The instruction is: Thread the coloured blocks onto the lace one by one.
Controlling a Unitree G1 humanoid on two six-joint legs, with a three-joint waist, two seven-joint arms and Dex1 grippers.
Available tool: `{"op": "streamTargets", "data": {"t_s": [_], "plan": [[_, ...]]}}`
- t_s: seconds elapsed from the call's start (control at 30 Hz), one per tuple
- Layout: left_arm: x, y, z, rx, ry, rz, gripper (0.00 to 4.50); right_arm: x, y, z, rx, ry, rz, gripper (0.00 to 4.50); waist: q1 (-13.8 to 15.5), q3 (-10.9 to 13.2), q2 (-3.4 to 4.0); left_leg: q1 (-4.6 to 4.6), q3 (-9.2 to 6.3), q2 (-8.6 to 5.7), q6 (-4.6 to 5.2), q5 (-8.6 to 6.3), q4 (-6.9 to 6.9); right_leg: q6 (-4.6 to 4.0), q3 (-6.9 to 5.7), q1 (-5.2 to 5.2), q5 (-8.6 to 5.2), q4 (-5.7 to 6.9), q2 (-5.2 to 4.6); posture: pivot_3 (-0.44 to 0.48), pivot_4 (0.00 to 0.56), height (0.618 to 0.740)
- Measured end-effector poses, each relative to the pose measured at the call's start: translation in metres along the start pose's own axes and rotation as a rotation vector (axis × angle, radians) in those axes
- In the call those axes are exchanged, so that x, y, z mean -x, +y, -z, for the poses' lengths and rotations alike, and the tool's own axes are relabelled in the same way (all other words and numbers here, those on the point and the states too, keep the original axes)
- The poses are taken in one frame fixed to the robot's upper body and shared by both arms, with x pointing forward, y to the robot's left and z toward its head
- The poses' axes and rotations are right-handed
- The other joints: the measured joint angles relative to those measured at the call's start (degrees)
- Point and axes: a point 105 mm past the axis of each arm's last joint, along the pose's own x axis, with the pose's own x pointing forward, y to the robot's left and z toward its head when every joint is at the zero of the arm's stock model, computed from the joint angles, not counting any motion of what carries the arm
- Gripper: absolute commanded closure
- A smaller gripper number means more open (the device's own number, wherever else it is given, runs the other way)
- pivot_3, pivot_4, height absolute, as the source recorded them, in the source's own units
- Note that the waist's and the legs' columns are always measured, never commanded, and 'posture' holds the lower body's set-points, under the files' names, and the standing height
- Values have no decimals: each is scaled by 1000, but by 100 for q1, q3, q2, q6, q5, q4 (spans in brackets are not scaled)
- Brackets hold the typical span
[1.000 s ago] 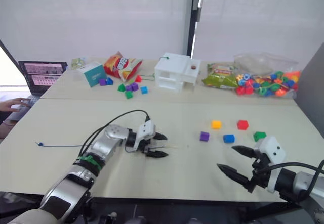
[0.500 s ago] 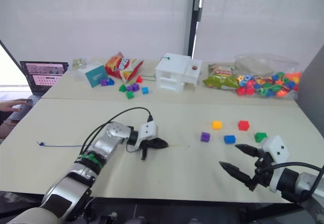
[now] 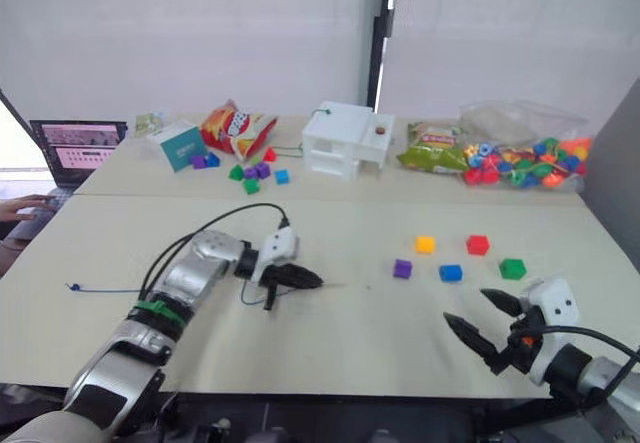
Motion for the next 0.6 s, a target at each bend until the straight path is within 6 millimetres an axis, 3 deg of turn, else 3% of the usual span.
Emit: {"op": "streamTargets", "data": {"t_s": [0.13,0.37,0.6], "plan": [[16,-10,-5,6,3,-11,4483,-2,-25,11,-28,5,175,0,2,0,2,9,4,-1,-2,1,2,0,4,9,0,-1,-3,0,150,740],[19,-33,-11,46,-24,-17,4483,-15,-69,29,-68,47,409,0,-6,0,7,8,6,-4,-3,2,0,0,6,3,0,4,-4,0,150,740],[17,-46,-17,56,-41,-32,4483,-51,-94,19,-87,31,447,0,-30,0,11,12,9,-5,-4,3,0,-1,6,5,0,5,-3,0,150,740]]}}
